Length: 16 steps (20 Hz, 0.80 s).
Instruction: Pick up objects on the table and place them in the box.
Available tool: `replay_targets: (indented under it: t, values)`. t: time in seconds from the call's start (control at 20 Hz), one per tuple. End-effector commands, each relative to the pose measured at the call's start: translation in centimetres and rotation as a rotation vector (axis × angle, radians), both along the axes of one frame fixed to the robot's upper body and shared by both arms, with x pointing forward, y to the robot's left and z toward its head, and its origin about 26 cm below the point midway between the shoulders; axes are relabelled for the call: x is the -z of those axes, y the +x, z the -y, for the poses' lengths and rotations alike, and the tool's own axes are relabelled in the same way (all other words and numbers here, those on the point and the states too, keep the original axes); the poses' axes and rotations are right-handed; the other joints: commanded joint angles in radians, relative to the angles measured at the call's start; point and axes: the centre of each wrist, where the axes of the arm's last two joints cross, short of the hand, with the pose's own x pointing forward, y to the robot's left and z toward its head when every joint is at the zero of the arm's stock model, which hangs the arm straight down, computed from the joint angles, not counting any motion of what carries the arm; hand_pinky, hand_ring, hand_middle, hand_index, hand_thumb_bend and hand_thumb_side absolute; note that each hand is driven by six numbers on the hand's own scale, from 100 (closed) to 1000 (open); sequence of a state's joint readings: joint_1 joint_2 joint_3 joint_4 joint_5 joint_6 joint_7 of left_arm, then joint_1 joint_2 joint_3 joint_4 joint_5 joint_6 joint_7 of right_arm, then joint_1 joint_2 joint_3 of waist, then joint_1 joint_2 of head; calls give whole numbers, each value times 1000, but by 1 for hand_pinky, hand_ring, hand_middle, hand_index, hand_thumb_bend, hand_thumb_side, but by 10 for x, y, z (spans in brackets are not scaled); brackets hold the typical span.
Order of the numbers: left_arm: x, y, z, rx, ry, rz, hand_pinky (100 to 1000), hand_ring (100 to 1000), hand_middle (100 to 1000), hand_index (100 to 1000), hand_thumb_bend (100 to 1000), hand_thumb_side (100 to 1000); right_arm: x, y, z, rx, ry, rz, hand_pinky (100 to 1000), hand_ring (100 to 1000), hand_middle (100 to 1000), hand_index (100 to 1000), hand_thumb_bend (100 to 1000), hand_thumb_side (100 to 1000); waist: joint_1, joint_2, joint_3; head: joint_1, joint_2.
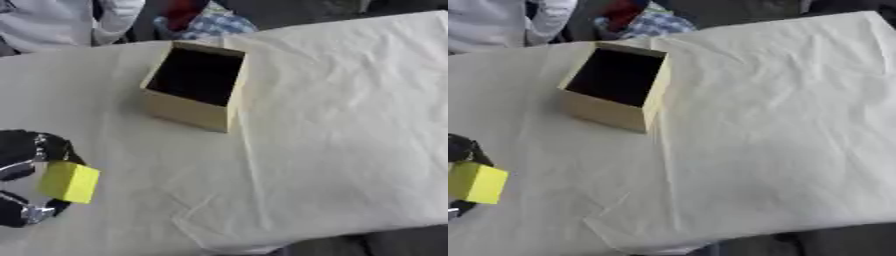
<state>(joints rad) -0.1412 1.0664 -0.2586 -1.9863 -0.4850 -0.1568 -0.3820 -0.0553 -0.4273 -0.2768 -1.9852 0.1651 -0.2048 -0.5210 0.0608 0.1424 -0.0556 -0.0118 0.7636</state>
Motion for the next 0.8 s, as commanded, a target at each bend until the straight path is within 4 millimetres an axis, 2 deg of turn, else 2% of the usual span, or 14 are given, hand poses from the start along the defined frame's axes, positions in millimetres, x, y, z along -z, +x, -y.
replay_targets:
  t: [0.05, 0.3, 0.5, 0.55, 0.6, 0.65, 0.7, 0.8]
  values:
    - [-29, 4, -2, 42, -13, 80, 588, 697, 620, 696, 100, 209, -9, -1, 2, -6, -28, 21, 597, 661, 513, 699, 100, 911, 0, -11, -1, 3, 6]
    - [-69, 14, 11, 120, -110, 190, 559, 675, 606, 695, 100, 210, -11, -1, 2, -12, -38, 19, 599, 662, 513, 699, 100, 909, 1, -12, -6, 4, 6]
    - [-105, 21, 37, 211, -181, 220, 542, 661, 596, 683, 100, 241, -12, 0, 1, -26, -50, 19, 599, 662, 513, 700, 100, 908, -2, -11, -14, 6, 6]
    - [-115, 22, 45, 232, -191, 222, 541, 661, 596, 685, 100, 284, -12, 0, 1, -30, -52, 19, 599, 662, 513, 700, 100, 908, -4, -8, -17, 8, 6]
    - [-123, 22, 53, 246, -200, 223, 540, 659, 595, 683, 100, 245, -13, 0, 1, -33, -51, 20, 599, 662, 512, 700, 100, 908, -6, -6, -19, 9, 4]
    - [-132, 22, 61, 257, -209, 226, 537, 657, 594, 680, 100, 283, -13, 0, 0, -36, -50, 21, 599, 662, 512, 700, 100, 901, -8, -2, -21, 10, 0]
    - [-139, 23, 67, 261, -215, 225, 536, 655, 595, 677, 100, 251, -13, 1, 0, -38, -49, 22, 599, 662, 512, 700, 100, 908, -10, 1, -22, 11, -2]
    - [-151, 30, 78, 274, -230, 226, 529, 650, 592, 670, 100, 259, -13, 1, -1, -44, -46, 26, 599, 662, 511, 700, 100, 909, -13, 9, -28, 15, -10]
